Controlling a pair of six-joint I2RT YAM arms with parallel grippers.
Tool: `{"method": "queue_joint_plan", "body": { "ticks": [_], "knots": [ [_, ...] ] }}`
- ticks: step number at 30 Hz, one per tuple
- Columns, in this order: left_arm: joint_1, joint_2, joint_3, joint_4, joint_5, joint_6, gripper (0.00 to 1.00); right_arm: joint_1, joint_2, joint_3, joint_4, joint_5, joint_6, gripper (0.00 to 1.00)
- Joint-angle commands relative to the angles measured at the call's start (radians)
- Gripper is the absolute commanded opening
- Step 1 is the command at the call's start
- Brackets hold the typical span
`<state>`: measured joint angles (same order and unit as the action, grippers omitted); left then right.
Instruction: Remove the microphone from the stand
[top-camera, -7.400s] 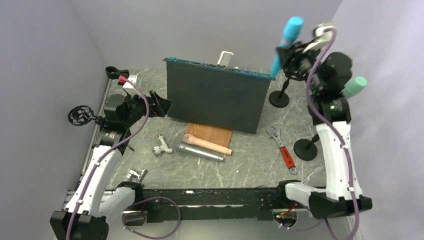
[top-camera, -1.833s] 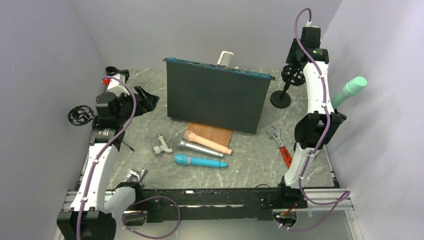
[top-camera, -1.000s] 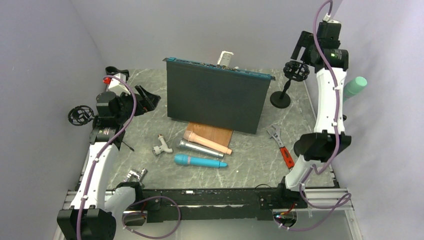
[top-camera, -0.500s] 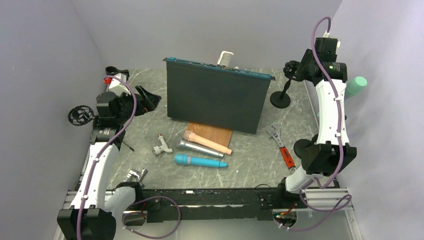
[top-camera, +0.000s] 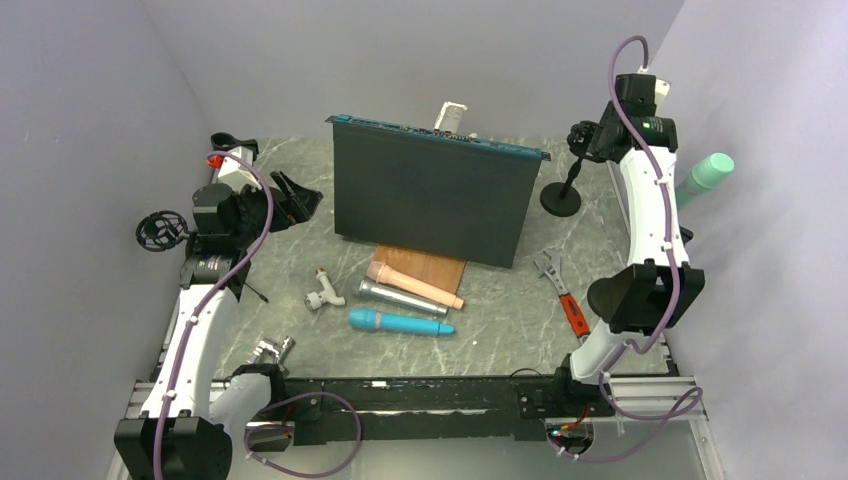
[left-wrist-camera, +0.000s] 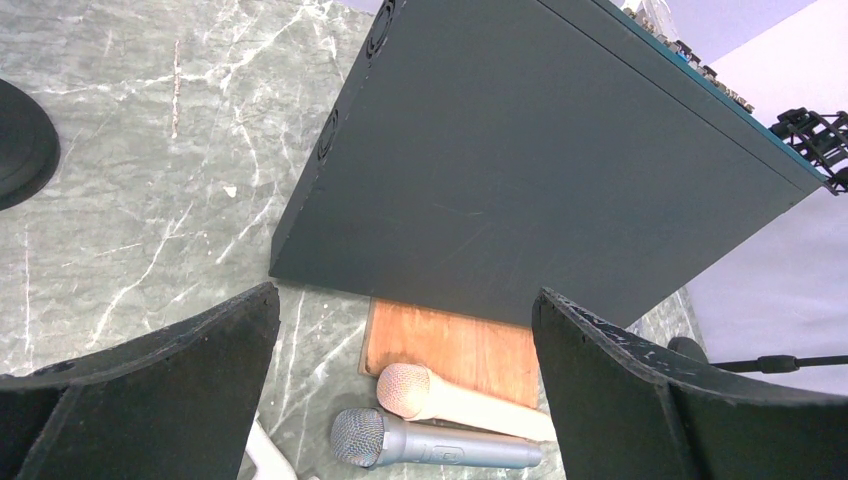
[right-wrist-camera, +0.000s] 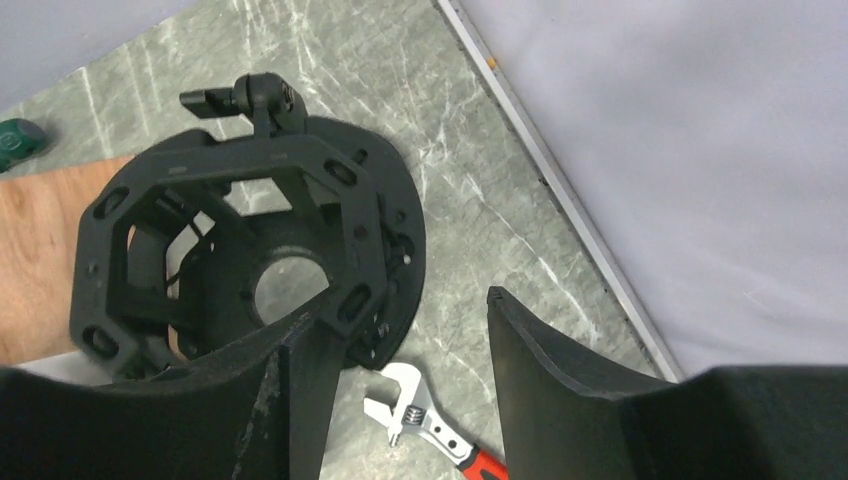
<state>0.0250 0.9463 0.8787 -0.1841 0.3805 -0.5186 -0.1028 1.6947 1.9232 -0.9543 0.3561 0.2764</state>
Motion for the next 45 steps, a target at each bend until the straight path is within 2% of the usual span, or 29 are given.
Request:
{"method": "queue_joint_plan", "body": {
  "ticks": [1, 5, 8, 13, 21, 25, 32, 45],
  "knots": [
    [0.004, -0.015, -0.001, 0.045, 0.022, -0.006, 0.99, 0.033, 0.05, 0.072, 0.023, 0.089, 0.013, 0.55],
    [0.005, -0.018, 0.0, 0.043, 0.016, -0.003, 0.99, 0.049, 0.066, 0.084, 0.043, 0.156, -0.003, 0.55],
    [0.005, -0.016, -0.003, 0.046, 0.022, -0.007, 0.99, 0.068, 0.092, 0.121, 0.043, 0.201, -0.026, 0.47],
    [0.007, -0.004, -0.001, 0.051, 0.034, -0.012, 0.99, 0.111, 0.127, 0.171, 0.031, 0.312, -0.052, 0.3],
    [0.011, -0.003, -0.004, 0.055, 0.04, -0.016, 0.99, 0.132, 0.113, 0.156, 0.057, 0.35, -0.08, 0.01],
    [0.011, -0.001, -0.004, 0.054, 0.041, -0.016, 0.99, 0.137, 0.051, 0.115, 0.083, 0.349, -0.088, 0.0],
    [0.011, 0.003, -0.007, 0.059, 0.053, -0.025, 0.99, 0.137, -0.147, -0.033, 0.142, 0.282, -0.095, 0.0],
    [0.009, 0.016, -0.01, 0.065, 0.064, -0.031, 0.99, 0.137, -0.453, -0.256, 0.095, 0.11, -0.057, 0.0]
  ]
}}
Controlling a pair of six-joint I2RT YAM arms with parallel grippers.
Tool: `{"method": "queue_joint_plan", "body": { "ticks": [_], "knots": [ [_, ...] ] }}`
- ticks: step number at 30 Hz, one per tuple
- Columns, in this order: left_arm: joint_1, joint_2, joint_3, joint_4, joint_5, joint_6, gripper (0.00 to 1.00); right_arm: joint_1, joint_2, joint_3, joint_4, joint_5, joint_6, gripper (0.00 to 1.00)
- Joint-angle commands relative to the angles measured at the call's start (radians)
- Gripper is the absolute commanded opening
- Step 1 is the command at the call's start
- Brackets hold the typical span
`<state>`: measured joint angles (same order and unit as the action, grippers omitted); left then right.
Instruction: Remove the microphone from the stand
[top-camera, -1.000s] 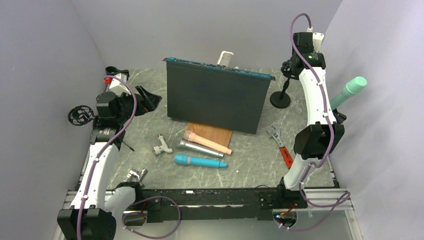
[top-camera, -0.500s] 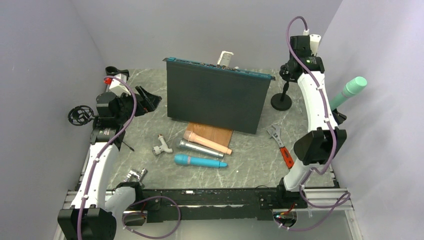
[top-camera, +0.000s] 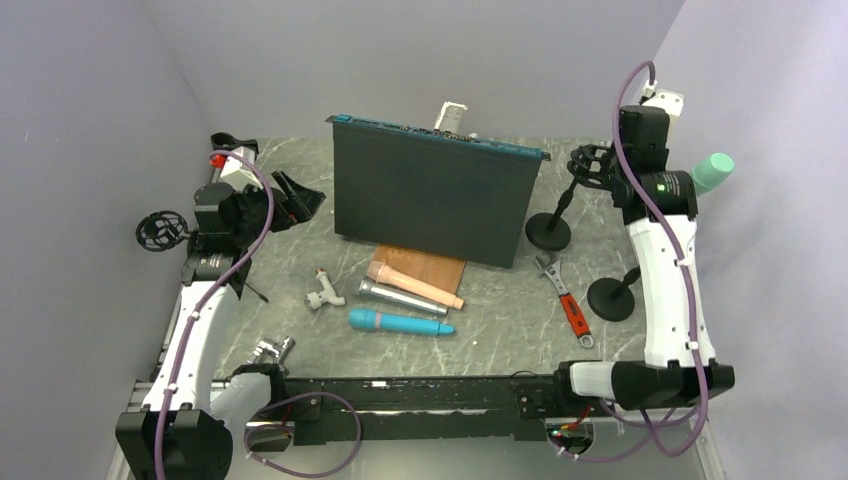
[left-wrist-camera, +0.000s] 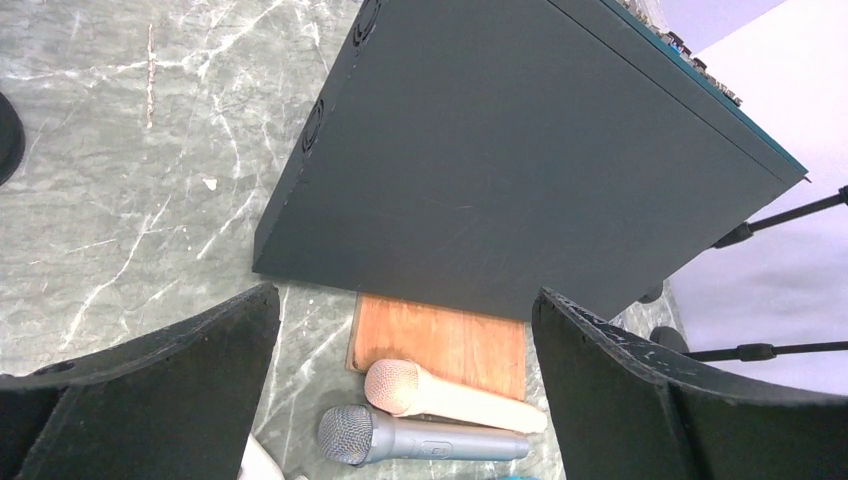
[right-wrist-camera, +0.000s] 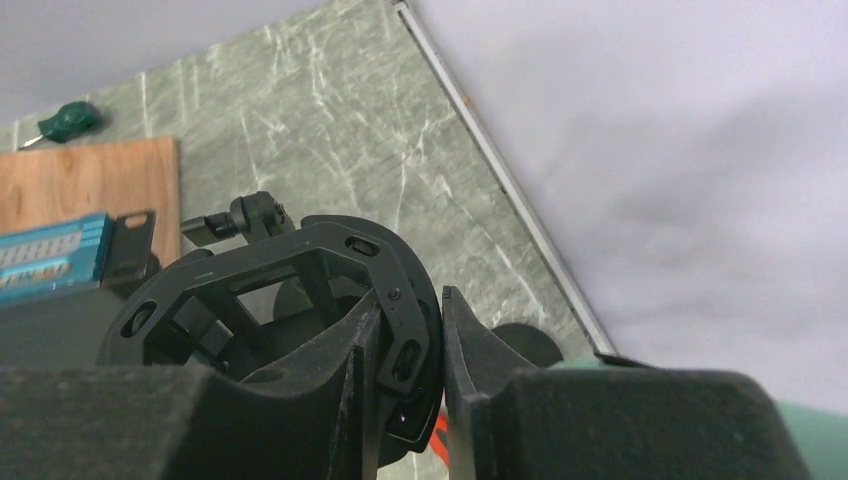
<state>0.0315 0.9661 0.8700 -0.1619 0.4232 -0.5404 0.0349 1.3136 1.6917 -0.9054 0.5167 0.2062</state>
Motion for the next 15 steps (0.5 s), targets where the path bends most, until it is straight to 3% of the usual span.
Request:
{"method": "queue_joint_plan", "body": {
  "ticks": [1, 8, 15],
  "knots": [
    [0.003, -0.004, -0.002, 0.042, 0.021, -0.007, 0.99, 0.0, -0.083, -0.023, 0.015, -0.04, 0.012, 0.0],
    [-0.015, -0.001, 0.002, 0.032, 0.009, 0.006, 0.99, 0.0, -0.218, -0.074, -0.095, -0.018, 0.005, 0.0],
    [-0.081, 0.001, 0.016, 0.044, 0.058, 0.082, 0.99, 0.012, -0.378, -0.206, -0.129, -0.202, -0.06, 0.0]
  ]
}}
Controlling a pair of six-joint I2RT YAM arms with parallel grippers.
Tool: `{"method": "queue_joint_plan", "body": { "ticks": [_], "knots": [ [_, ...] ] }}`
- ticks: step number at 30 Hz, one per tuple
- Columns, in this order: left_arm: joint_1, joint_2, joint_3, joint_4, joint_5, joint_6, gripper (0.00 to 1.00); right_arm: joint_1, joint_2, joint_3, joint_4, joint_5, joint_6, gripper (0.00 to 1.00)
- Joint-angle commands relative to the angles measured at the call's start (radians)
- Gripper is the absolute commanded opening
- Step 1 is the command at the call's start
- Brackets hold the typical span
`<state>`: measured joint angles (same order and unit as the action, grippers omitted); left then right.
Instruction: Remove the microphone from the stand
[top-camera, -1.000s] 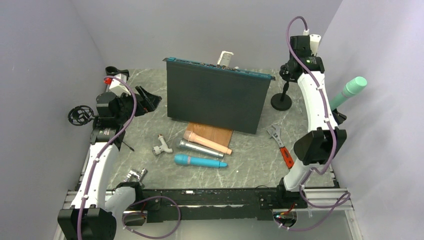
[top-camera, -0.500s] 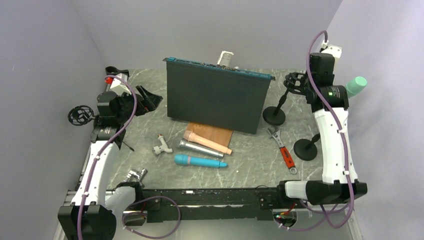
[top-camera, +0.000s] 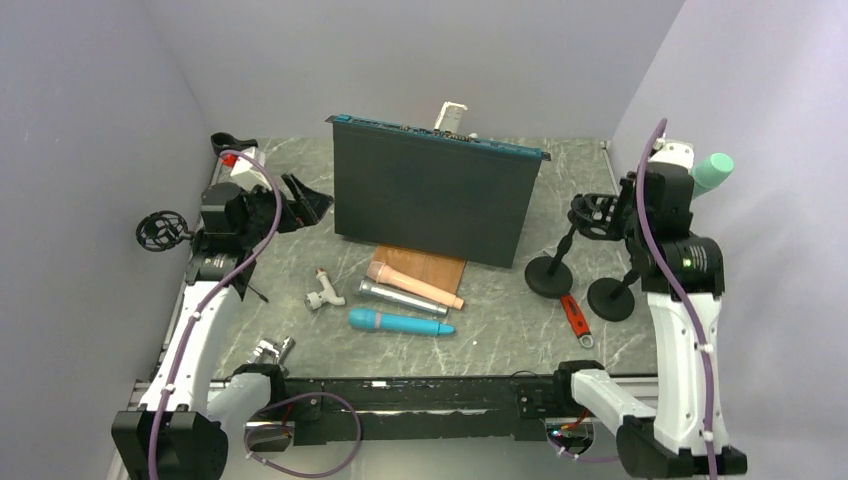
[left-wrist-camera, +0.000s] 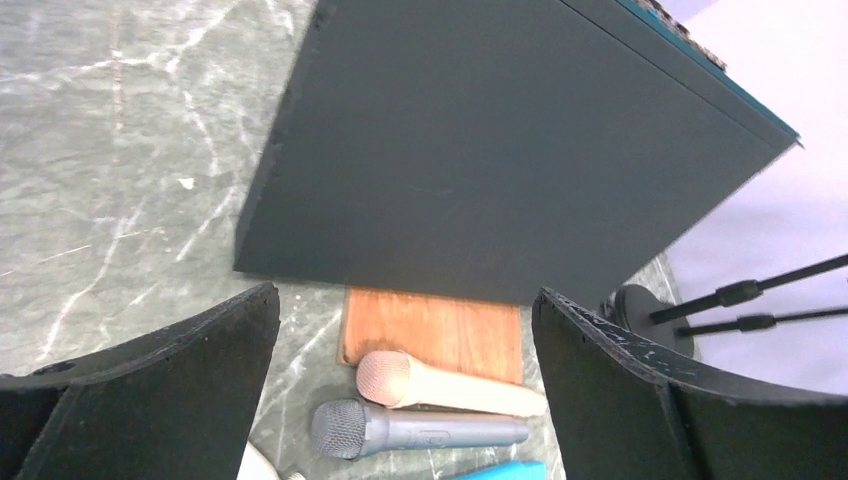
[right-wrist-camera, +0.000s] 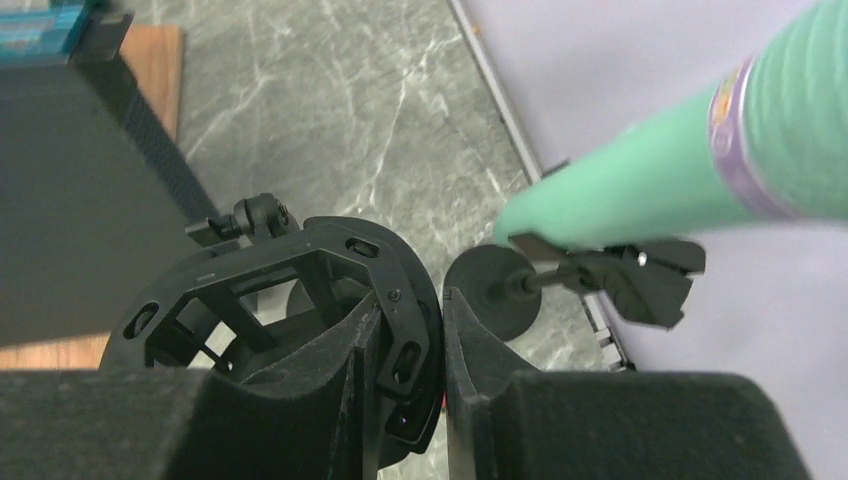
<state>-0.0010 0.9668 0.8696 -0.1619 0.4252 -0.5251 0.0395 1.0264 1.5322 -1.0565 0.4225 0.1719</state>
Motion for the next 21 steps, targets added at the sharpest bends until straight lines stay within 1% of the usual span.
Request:
{"method": "queue_joint_plan", "body": {
  "ticks": [1, 6, 8, 10, 12, 15, 19, 20, 21],
  "knots": [
    [-0.066, 0.0, 0.016, 0.058, 0.075, 0.08, 0.99, 0.007, -0.114, -0.067, 0.019, -0.145, -0.035, 0.0],
    [-0.182, 0.013, -0.005, 0.167, 0.195, 0.11, 0.97, 0.017, -0.272, -0.233, 0.139, -0.423, -0.083, 0.0],
    [-0.249, 0.043, 0.014, 0.173, 0.215, 0.105, 0.95, 0.016, -0.293, -0.271, 0.161, -0.513, -0.082, 0.0],
    [-0.332, 0.083, 0.055, 0.164, 0.231, 0.084, 0.95, 0.016, -0.288, -0.286, 0.148, -0.55, -0.085, 0.0],
    [-0.409, 0.125, 0.101, 0.164, 0.258, 0.049, 0.99, 0.018, -0.293, -0.308, 0.147, -0.553, -0.087, 0.0],
    [-0.517, 0.193, 0.149, 0.216, 0.257, -0.056, 0.99, 0.028, -0.327, -0.348, 0.161, -0.558, -0.083, 0.0],
    [-0.632, 0.308, 0.259, 0.282, 0.216, -0.171, 0.95, 0.029, -0.358, -0.405, 0.176, -0.58, -0.066, 0.0],
    [-0.653, 0.343, 0.29, 0.286, 0.205, -0.2, 0.94, 0.027, -0.361, -0.413, 0.179, -0.59, -0.062, 0.01],
    [-0.675, 0.376, 0.323, 0.289, 0.194, -0.227, 0.93, 0.029, -0.363, -0.42, 0.181, -0.6, -0.06, 0.05]
  ]
}}
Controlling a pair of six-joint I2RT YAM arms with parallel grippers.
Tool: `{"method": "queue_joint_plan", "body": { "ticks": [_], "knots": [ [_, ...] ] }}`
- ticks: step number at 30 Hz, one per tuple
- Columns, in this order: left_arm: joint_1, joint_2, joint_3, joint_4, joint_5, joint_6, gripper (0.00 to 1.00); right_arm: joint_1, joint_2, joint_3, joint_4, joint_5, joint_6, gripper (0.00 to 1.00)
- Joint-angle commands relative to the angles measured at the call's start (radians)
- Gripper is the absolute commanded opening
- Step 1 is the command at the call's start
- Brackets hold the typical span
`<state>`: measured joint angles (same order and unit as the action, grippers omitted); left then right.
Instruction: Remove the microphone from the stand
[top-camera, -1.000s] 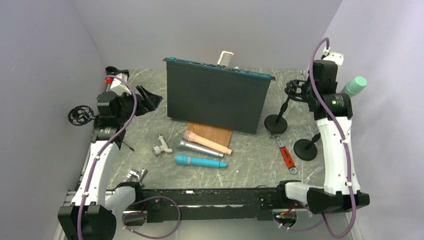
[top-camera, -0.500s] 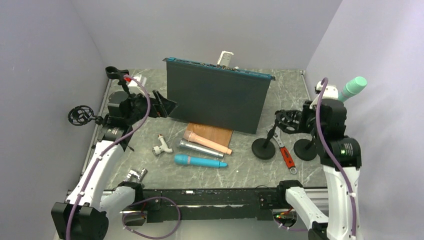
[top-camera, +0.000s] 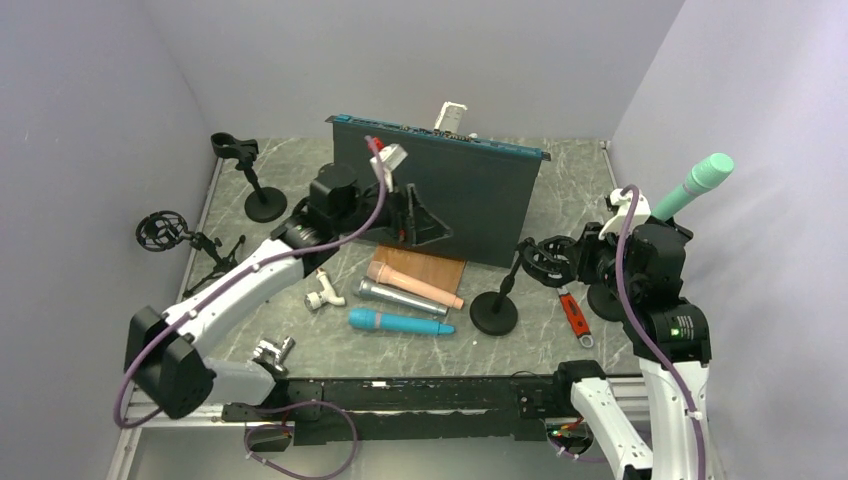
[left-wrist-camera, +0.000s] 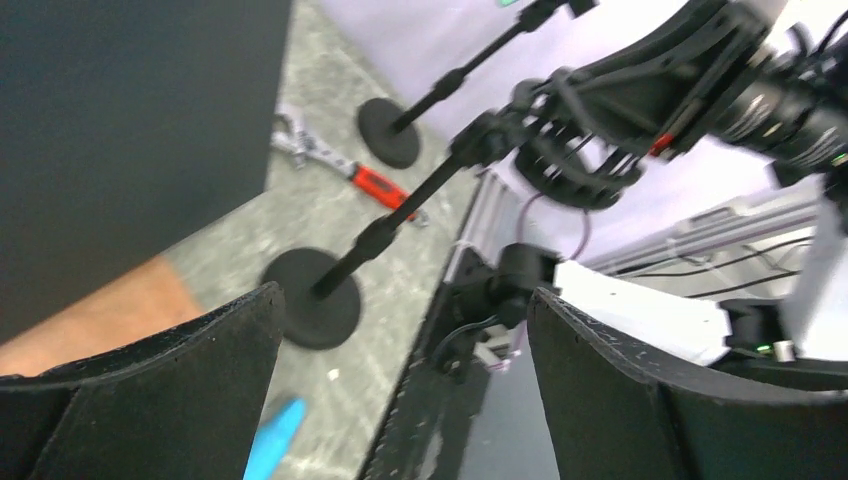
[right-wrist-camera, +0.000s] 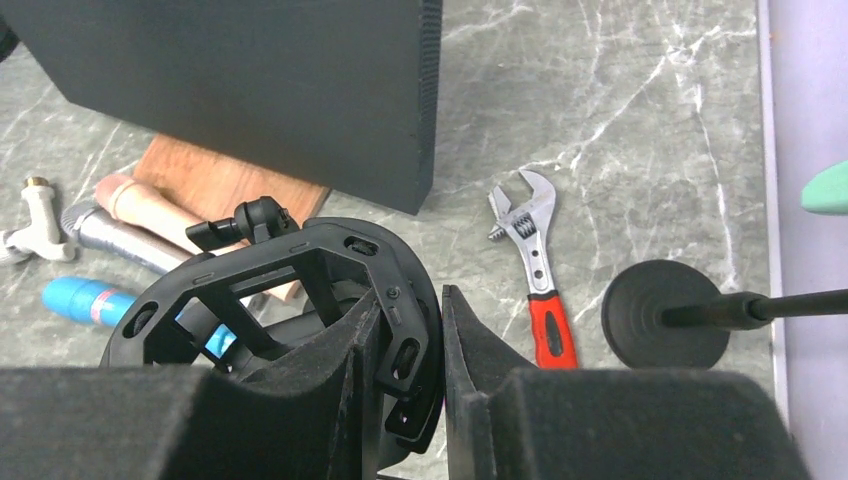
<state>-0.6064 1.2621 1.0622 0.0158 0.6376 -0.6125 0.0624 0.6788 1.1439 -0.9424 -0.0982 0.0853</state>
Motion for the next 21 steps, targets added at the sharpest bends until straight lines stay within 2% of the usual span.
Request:
{"method": "queue_joint_plan", "body": {
  "ticks": [1, 3, 6, 10, 16, 21],
  "knots": [
    [-0.085, 0.117, 0.157, 0.117, -0.027, -0.171, 0.94, 0.006, -0.016, -0.035, 0.069, -0.088, 0.028, 0.08],
    [-0.112, 0.178, 0.209, 0.133, -0.046, -0.22, 0.95, 0.006, -0.024, -0.043, 0.076, -0.105, 0.03, 0.15],
    [-0.158, 0.261, 0.284, 0.142, -0.079, -0.262, 0.98, 0.007, -0.035, -0.045, 0.084, -0.117, 0.035, 0.32],
    [-0.201, 0.35, 0.366, 0.114, -0.126, -0.279, 0.94, 0.008, -0.04, -0.039, 0.085, -0.117, 0.04, 0.48],
    [-0.241, 0.435, 0.45, 0.032, -0.191, -0.239, 0.83, 0.012, -0.045, -0.031, 0.082, -0.127, 0.047, 0.61],
    [-0.278, 0.428, 0.437, 0.009, -0.224, -0.203, 0.84, 0.013, -0.065, -0.013, 0.062, -0.119, 0.052, 0.68]
  ]
}}
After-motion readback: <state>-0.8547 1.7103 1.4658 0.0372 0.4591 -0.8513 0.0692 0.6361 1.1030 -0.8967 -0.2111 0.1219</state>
